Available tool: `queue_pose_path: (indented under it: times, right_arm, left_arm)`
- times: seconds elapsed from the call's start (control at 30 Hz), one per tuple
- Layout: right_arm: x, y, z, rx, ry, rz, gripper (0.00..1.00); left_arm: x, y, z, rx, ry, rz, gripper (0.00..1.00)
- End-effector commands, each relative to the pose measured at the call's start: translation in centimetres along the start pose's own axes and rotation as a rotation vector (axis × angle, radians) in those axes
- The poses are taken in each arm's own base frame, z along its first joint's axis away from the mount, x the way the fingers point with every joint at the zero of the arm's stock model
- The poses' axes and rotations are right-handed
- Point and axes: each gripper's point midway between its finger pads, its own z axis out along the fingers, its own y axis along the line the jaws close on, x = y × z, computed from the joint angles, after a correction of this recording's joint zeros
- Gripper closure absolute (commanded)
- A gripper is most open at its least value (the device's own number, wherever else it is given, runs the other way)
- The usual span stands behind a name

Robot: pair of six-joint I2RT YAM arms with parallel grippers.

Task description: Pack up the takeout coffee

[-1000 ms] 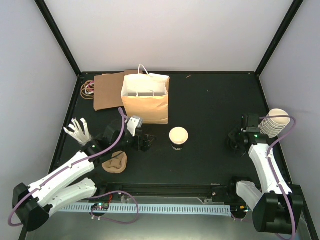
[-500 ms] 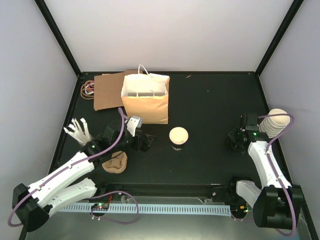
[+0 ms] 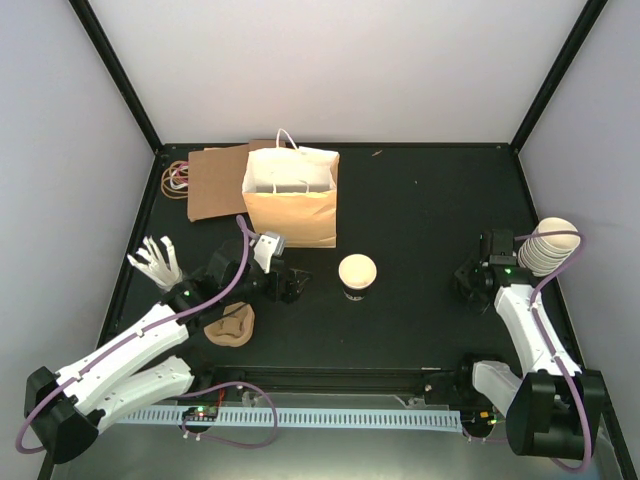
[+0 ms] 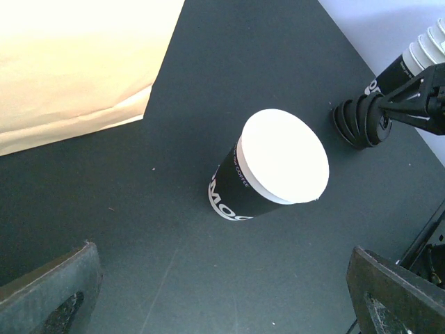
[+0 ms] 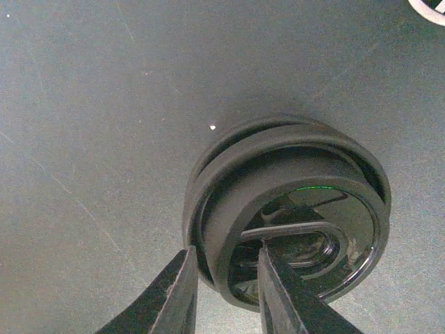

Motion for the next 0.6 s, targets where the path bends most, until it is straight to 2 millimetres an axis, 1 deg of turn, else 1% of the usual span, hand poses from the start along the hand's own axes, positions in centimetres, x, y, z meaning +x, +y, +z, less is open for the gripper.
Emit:
queue_pose_path:
  times: [0.0, 0.23, 0.57]
  right_arm:
    - [-0.07, 0.23, 0.37, -0.020, -0.006, 0.002, 0.72]
    - [-0.50, 0.93, 0.29, -0.045, -0.012, 0.003, 0.82]
    - [-0.64, 1.14, 0.79, -0.044, -0.005, -0.002, 0.86]
  left_arm:
    - [-0.88, -0.61, -0.35, 0.024, -0.024, -0.001, 0.01]
    - [-0.77, -0.45, -0.44, 0.017, -0.024, -0.003, 0.01]
    - [-0.96, -0.32, -0.68, 0.006, -0.031, 0.004, 0.01]
